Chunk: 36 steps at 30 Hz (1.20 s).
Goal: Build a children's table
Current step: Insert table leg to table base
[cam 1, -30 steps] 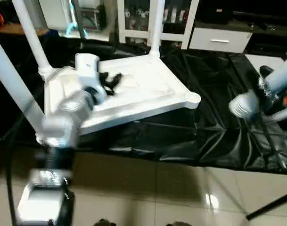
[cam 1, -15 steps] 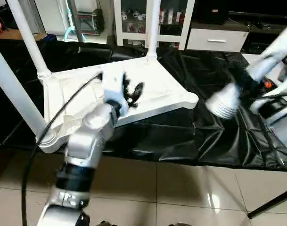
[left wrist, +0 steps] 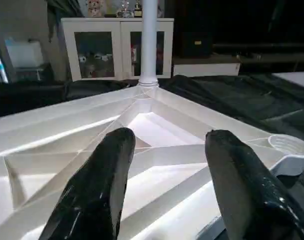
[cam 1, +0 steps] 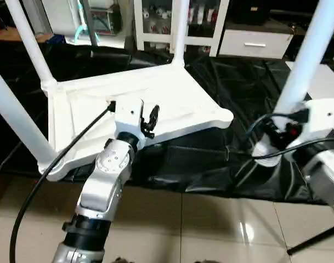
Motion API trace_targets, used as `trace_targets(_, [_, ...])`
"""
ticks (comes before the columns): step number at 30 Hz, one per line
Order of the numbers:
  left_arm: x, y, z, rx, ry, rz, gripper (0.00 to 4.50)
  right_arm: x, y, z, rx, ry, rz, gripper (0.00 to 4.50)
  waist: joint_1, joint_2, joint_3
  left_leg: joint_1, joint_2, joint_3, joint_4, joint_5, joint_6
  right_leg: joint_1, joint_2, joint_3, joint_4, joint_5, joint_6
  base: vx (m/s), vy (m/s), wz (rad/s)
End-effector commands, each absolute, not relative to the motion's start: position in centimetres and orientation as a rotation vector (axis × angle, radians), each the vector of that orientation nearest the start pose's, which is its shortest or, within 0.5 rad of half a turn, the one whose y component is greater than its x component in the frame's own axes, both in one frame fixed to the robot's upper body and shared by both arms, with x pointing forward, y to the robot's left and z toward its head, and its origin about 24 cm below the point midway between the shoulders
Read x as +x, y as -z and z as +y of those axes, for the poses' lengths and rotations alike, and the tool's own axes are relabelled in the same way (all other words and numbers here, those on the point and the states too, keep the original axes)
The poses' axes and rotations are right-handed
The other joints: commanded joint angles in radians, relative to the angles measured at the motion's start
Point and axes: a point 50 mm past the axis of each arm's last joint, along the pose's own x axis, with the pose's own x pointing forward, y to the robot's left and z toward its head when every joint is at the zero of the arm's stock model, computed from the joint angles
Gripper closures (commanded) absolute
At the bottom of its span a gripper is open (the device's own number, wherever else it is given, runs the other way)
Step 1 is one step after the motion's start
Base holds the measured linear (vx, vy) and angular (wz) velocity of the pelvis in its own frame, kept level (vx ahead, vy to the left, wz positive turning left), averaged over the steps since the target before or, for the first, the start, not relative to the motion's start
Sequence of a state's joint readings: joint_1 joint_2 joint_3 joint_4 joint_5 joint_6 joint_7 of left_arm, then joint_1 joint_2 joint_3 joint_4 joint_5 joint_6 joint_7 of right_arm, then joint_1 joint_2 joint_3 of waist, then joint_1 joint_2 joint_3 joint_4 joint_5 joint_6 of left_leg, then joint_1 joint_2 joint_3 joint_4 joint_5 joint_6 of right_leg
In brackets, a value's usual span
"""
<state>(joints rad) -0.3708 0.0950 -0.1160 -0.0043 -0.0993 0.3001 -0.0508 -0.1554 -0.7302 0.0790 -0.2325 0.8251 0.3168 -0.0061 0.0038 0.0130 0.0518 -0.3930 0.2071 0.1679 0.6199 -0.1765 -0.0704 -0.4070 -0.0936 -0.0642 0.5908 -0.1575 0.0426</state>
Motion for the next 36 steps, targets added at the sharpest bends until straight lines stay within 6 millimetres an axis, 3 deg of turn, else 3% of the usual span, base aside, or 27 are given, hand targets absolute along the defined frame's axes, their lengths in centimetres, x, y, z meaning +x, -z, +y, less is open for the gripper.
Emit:
trace_targets(1, [31.1, -11.8, 10.8, 0.078, 0.254, -0.066, 1.89, 27.2, -13.6, -20.7, 0.021, -0.301, 0.018, 2.66, -0.014, -0.004, -0.053, 0.070, -0.001, -0.006, -0.075, -0.604, 0.010, 0.024, 0.005, -0.020, -0.113, -0.666, -0.038, 0.000, 0.000, 0.00])
trace_targets(2, [31.1, -11.8, 10.8, 0.078, 0.254, -0.066, 1.89, 27.2, -13.6, -20.7, 0.021, -0.301, 0.018, 2.66, -0.023, -0.005, -0.050, 0.077, -0.005, -0.010, -0.071, -0.621, 0.011, 0.036, 0.006, -0.031, -0.120, -0.707, -0.028, 0.000, 0.000, 0.00])
trace_targets(3, [31.0, -11.7, 11.0, 0.082, 0.249, -0.065, 1.89, 27.1, -13.5, -20.6, 0.027, -0.299, 0.016, 2.66, -0.024, -0.008, -0.046, 0.079, -0.004, -0.012, -0.073, -0.631, 0.010, 0.038, 0.004, -0.036, -0.124, -0.723, -0.023, 0.000, 0.000, 0.00])
trace_targets(6, [30.7, -11.4, 11.7, 0.092, 0.240, -0.052, 1.89, 26.9, -12.9, -20.6, 0.038, -0.288, 0.017, 2.66, -0.054, 0.005, -0.042, 0.090, -0.006, -0.022, -0.073, -0.668, 0.000, 0.058, -0.006, -0.050, -0.131, -0.748, -0.023, 0.000, 0.000, 0.00])
trace_targets(7, [30.7, -11.4, 11.8, 0.093, 0.237, -0.049, 1.89, 26.8, -12.8, -20.6, 0.040, -0.286, 0.017, 2.66, -0.060, 0.010, -0.043, 0.086, -0.006, -0.026, -0.077, -0.666, 0.001, 0.068, -0.007, -0.051, -0.127, -0.731, -0.028, 0.068, 0.021, -0.16])
trace_targets(8, [30.7, -11.4, 11.9, 0.095, 0.231, -0.048, 1.89, 26.8, -12.8, -20.6, 0.039, -0.286, 0.019, 2.66, -0.068, 0.011, -0.047, 0.075, -0.006, -0.031, -0.085, -0.641, 0.004, 0.086, -0.014, -0.045, -0.119, -0.703, -0.039, 0.068, 0.021, -0.16])
trace_targets(9, [30.8, -11.3, 11.9, 0.096, 0.228, -0.047, 1.89, 26.7, -12.7, -20.5, 0.038, -0.286, 0.020, 2.66, -0.073, 0.011, -0.050, 0.074, -0.008, -0.031, -0.085, -0.630, 0.005, 0.090, -0.015, -0.043, -0.120, -0.696, -0.047, 0.078, 0.020, -0.14])
trace_targets(10, [30.9, -11.3, 11.8, 0.097, 0.226, -0.047, 1.89, 26.6, -12.6, -20.5, 0.036, -0.288, 0.020, 2.66, -0.079, 0.007, -0.060, 0.074, -0.013, -0.026, -0.085, -0.577, 0.022, 0.095, -0.018, -0.028, -0.115, -0.649, -0.090, 0.073, 0.012, -0.06])
trace_targets(11, [30.9, -11.3, 11.8, 0.097, 0.226, -0.047, 1.89, 26.6, -12.6, -20.5, 0.036, -0.288, 0.020, 2.66, -0.084, 0.006, -0.062, 0.069, -0.012, -0.025, -0.087, -0.550, 0.031, 0.099, -0.018, -0.024, -0.111, -0.623, -0.109, 0.104, 0.020, -0.12])
trace_targets(12, [31.0, -11.4, 11.5, 0.094, 0.232, -0.047, 1.89, 26.6, -12.6, -20.5, 0.034, -0.289, 0.019, 2.66, -0.089, 0.014, -0.066, 0.051, -0.012, -0.024, -0.090, -0.488, 0.044, 0.117, -0.017, -0.018, -0.103, -0.573, -0.136, 0.071, 0.012, -0.07])
trace_targets(13, [30.9, -11.4, 11.5, 0.093, 0.234, -0.048, 1.89, 26.6, -12.6, -20.5, 0.034, -0.289, 0.019, 2.66, -0.091, 0.013, -0.068, 0.046, -0.013, -0.022, -0.090, -0.460, 0.052, 0.122, -0.017, -0.016, -0.101, -0.554, -0.145, 0.080, 0.008, -0.06])
trace_targets(15, [30.9, -11.4, 11.2, 0.089, 0.244, -0.048, 1.89, 26.6, -12.6, -20.6, 0.026, -0.289, 0.017, 2.66, -0.092, 0.016, -0.077, 0.055, -0.013, -0.015, -0.087, -0.389, 0.084, 0.124, -0.015, -0.010, -0.093, -0.458, -0.202, 0.049, -0.003, 0.01])
trace_targets(16, [30.9, -11.4, 11.1, 0.087, 0.246, -0.048, 1.89, 26.6, -12.6, -20.7, 0.020, -0.289, 0.015, 2.66, -0.091, 0.016, -0.085, 0.053, -0.018, -0.008, -0.081, -0.299, 0.126, 0.137, -0.013, -0.007, -0.085, -0.351, -0.259, 0.101, -0.012, 0.05])
trace_targets(17, [30.8, -11.4, 11.1, 0.087, 0.245, -0.047, 1.89, 26.5, -12.6, -20.7, 0.017, -0.291, 0.014, 2.66, -0.088, 0.017, -0.087, 0.052, -0.020, -0.007, -0.078, -0.268, 0.141, 0.142, -0.013, -0.006, -0.082, -0.323, -0.272, 0.101, -0.012, 0.05])
trace_targets(19, [30.8, -11.2, 11.2, 0.084, 0.242, -0.041, 1.89, 26.5, -12.7, -20.7, 0.008, -0.297, 0.014, 2.66, -0.080, 0.018, -0.095, 0.048, -0.026, -0.005, -0.069, -0.151, 0.204, 0.155, -0.009, -0.006, -0.070, -0.237, -0.300, 0.104, -0.001, 0.04])
trace_targets(20, [30.8, -11.2, 11.2, 0.083, 0.238, -0.038, 1.89, 26.5, -12.7, -20.7, 0.002, -0.302, 0.015, 2.66, -0.076, 0.019, -0.099, 0.053, -0.028, -0.006, -0.064, -0.095, 0.241, 0.156, -0.007, -0.008, -0.063, -0.199, -0.304, 0.105, 0.002, 0.03])
trace_targets(21, [30.8, -11.2, 11.2, 0.083, 0.237, -0.038, 1.89, 26.5, -12.7, -20.7, -0.001, -0.304, 0.016, 2.66, -0.076, 0.019, -0.099, 0.053, -0.028, -0.006, -0.064, -0.095, 0.241, 0.156, -0.007, -0.008, -0.063, -0.199, -0.304, 0.103, 0.004, 0.04])
trace_targets(22, [30.8, -11.1, 11.2, 0.082, 0.234, -0.037, 1.89, 26.6, -12.7, -20.6, -0.007, -0.309, 0.017, 2.66, -0.070, 0.019, -0.104, 0.066, -0.028, -0.011, -0.057, -0.021, 0.291, 0.151, -0.002, -0.012, -0.052, -0.149, -0.308, 0.099, 0.003, 0.04])
trace_targets(26, [30.8, -11.1, 11.2, 0.081, 0.231, -0.037, 1.89, 26.6, -12.7, -20.5, -0.016, -0.320, 0.015, 2.66, -0.056, 0.013, -0.100, 0.070, -0.036, -0.015, -0.045, 0.052, 0.360, 0.153, 0.000, -0.007, -0.037, -0.102, -0.321, 0.096, 0.005, 0.07])
trace_targets(29, [30.8, -11.0, 11.2, 0.077, 0.226, -0.036, 1.89, 26.8, -12.7, -20.4, -0.039, -0.348, 0.019, 2.66, -0.047, 0.015, -0.100, 0.094, -0.034, -0.023, -0.038, 0.099, 0.378, 0.148, 0.003, -0.012, -0.029, -0.110, -0.310, 0.093, 0.003, 0.05])
trace_targets(30, [30.8, -11.0, 11.3, 0.076, 0.222, -0.034, 1.89, 26.8, -12.7, -20.3, -0.044, -0.353, 0.020, 2.66, -0.049, 0.014, -0.104, 0.120, -0.029, -0.035, -0.035, 0.144, 0.397, 0.131, 0.009, -0.014, -0.012, -0.067, -0.304, 0.090, -0.008, 0.07])
trace_targets(31, [30.8, -10.9, 11.4, 0.075, 0.216, -0.029, 1.89, 26.9, -12.7, -20.2, -0.046, -0.360, 0.021, 2.66, -0.051, 0.003, -0.102, 0.123, -0.035, -0.040, -0.028, 0.173, 0.421, 0.131, 0.009, -0.010, -0.009, -0.041, -0.285, 0.084, -0.016, 0.08])
trace_targets(32, [30.8, -10.9, 11.4, 0.075, 0.216, -0.029, 1.89, 26.9, -12.7, -20.2, -0.046, -0.361, 0.021, 2.66, -0.046, -0.001, -0.099, 0.112, -0.047, -0.034, -0.023, 0.163, 0.420, 0.140, 0.006, -0.003, -0.010, -0.032, -0.286, 0.084, -0.016, 0.08])
trace_targets(33, [30.8, -10.8, 11.5, 0.075, 0.211, -0.025, 1.89, 27.0, -12.6, -20.2, -0.044, -0.366, 0.023, 2.66, -0.037, -0.014, -0.097, 0.083, -0.071, -0.020, -0.015, 0.126, 0.408, 0.172, 0.005, 0.017, -0.020, -0.030, -0.304, 0.067, -0.011, 0.07])
trace_targets(34, [30.8, -10.8, 11.5, 0.075, 0.211, -0.025, 1.89, 27.0, -12.6, -20.2, -0.044, -0.366, 0.023, 2.66, -0.025, -0.014, -0.089, 0.051, -0.083, -0.011, -0.009, 0.073, 0.385, 0.200, -0.001, 0.035, -0.036, -0.082, -0.321, 0.067, -0.003, 0.10])
trace_targets(35, [30.7, -10.6, 11.8, 0.074, 0.199, -0.018, 1.89, 27.0, -12.5, -20.0, -0.048, -0.379, 0.028, 2.66, -0.019, -0.018, -0.091, 0.051, -0.083, -0.010, -0.008, 0.070, 0.369, 0.208, 0.002, 0.039, -0.038, -0.092, -0.332, 0.067, -0.003, 0.10])
trace_targets(36, [30.6, -10.5, 11.9, 0.075, 0.193, -0.015, 1.89, 27.0, -12.4, -20.0, -0.048, -0.384, 0.030, 2.66, -0.019, -0.006, -0.090, 0.062, -0.078, -0.018, -0.011, 0.095, 0.351, 0.206, 0.010, 0.035, -0.032, -0.075, -0.334, 0.072, -0.022, 0.12])
